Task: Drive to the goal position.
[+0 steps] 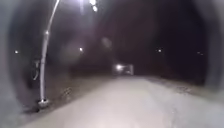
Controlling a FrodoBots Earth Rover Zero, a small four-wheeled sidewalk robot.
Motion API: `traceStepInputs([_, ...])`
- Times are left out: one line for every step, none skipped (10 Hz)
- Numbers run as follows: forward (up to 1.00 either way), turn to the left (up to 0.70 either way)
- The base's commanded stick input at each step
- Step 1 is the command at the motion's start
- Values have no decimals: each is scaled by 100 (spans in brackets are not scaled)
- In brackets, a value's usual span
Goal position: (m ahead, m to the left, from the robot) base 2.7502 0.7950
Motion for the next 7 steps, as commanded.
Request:
traceStepInputs([0,0])
traceStepInputs([60,0])
traceStepInputs([70,0])
traceStepInputs([70,0])
traceStepInputs([70,0])
traceStepInputs([60,0])
traceStepInputs([19,0])
